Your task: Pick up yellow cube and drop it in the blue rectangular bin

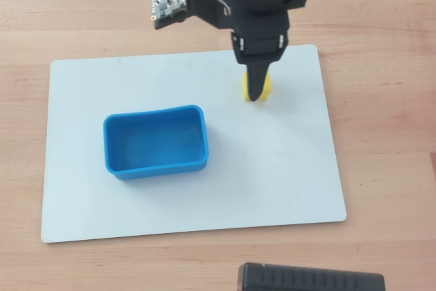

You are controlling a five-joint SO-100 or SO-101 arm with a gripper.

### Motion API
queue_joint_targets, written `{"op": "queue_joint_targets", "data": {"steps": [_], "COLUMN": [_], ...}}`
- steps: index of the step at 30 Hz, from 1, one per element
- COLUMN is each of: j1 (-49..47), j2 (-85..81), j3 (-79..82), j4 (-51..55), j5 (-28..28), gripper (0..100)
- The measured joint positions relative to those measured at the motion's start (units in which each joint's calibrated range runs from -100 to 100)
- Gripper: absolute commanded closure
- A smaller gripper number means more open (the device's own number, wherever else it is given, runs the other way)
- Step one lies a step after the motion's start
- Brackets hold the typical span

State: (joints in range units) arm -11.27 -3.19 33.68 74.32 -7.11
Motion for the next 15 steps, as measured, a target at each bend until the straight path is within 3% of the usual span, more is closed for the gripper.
{"op": "queue_joint_targets", "data": {"steps": [15], "j1": [-1.9], "j2": [5.3], "j3": [0.0], "j4": [-4.8], "j5": [0.0], "gripper": [77]}}
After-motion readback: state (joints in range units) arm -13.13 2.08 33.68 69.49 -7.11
